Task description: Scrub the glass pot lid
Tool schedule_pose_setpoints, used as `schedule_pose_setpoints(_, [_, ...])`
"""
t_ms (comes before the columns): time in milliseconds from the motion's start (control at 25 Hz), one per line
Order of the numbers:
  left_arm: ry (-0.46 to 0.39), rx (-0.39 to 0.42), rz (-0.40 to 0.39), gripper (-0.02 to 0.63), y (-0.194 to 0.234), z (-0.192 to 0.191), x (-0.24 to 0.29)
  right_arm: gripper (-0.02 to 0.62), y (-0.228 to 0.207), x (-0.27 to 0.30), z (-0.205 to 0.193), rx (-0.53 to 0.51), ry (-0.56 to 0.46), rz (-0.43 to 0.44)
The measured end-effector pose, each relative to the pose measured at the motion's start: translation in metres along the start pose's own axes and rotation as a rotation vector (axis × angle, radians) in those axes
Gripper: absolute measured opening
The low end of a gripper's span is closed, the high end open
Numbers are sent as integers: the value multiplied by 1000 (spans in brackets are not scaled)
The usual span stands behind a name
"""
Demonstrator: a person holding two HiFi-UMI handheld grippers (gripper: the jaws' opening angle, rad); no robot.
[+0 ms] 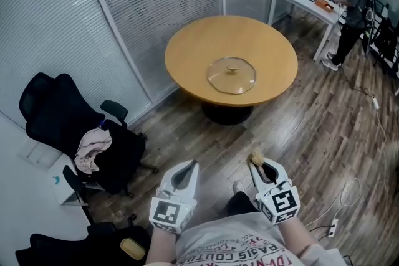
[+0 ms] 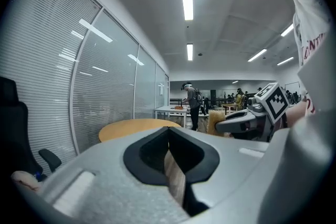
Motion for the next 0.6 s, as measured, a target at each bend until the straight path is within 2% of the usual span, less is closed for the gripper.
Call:
schedule_pose_setpoints(360, [-30, -51, 79, 8, 25, 62, 141, 57, -145, 84, 57, -50, -54, 57])
schedule_pose_setpoints(600, [14, -7, 82, 7, 26, 79, 220, 57, -210, 133, 66, -9, -37, 89])
Point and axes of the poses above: the fingertips, and each gripper's own axes: x forward along the fingers, y to its left, z out of its top, the point moved 4 cm from there along -x, backward along the fingers, and after that the axes turned 13 degrees about y, right-handed, at the moved point
